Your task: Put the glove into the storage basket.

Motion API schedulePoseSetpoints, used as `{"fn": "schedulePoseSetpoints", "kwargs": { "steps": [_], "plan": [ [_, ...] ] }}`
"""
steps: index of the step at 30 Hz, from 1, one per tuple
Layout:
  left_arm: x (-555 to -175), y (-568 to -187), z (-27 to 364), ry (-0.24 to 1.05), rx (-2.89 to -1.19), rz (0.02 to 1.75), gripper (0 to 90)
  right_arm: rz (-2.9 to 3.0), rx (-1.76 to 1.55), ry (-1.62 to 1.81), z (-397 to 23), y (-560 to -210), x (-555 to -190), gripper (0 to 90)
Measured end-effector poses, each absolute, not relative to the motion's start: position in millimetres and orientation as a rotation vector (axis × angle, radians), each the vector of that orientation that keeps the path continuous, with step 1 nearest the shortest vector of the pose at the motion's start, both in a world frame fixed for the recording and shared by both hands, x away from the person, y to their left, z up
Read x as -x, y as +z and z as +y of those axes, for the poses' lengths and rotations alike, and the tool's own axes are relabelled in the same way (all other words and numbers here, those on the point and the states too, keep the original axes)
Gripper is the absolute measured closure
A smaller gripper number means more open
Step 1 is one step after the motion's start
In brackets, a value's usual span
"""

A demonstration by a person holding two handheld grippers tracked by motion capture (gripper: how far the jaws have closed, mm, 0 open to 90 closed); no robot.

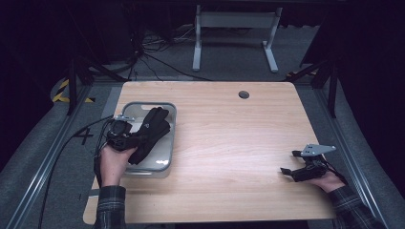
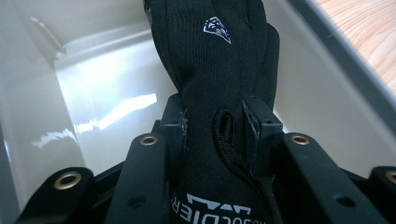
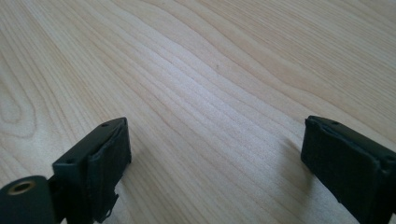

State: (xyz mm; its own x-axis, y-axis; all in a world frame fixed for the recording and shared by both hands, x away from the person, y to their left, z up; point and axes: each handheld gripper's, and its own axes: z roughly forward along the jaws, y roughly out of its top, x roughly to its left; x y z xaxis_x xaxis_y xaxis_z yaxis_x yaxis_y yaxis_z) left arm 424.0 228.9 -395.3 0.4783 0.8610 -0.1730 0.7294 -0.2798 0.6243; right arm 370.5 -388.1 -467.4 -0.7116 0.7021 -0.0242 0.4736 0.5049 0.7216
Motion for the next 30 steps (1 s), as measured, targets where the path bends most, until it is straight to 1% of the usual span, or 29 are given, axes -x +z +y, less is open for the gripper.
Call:
{"fn": "schedulePoseSetpoints", "kwargs": {
  "steps": [9, 11, 14, 17, 18, 20, 24, 30],
  "plan": [
    [-429, -400, 228, 0.239, -2.128, 1.375, 63.9, 2.437, -0.985, 1.025, -388, -467, -371, 9.0],
    [-430, -401, 229, 0.238, -2.14, 1.384, 59.1, 2.437, -0.985, 1.026, -388, -467, -371, 9.1],
    [-429, -401, 231, 0.272, -2.13, 1.406, 46.4, 2.438, -0.985, 1.025, -388, -467, -371, 9.0],
    [-427, -400, 234, 0.289, -2.087, 1.401, 38.9, 2.438, -0.985, 1.025, -388, -467, -371, 9.1],
    [-427, -399, 236, 0.296, -2.075, 1.397, 38.9, 2.437, -0.985, 1.026, -388, -467, -371, 9.0],
    [-426, -397, 236, 0.314, -2.072, 1.389, 34.1, 2.438, -0.983, 1.026, -388, -467, -371, 9.0],
    [-423, -391, 231, 0.329, -2.05, 1.358, 30.9, 2.438, -0.984, 1.026, -388, -467, -371, 9.0],
    [-416, -380, 213, 0.351, -2.034, 1.28, 28.5, 2.438, -0.984, 1.026, -388, -467, -371, 9.0]
  ]
}}
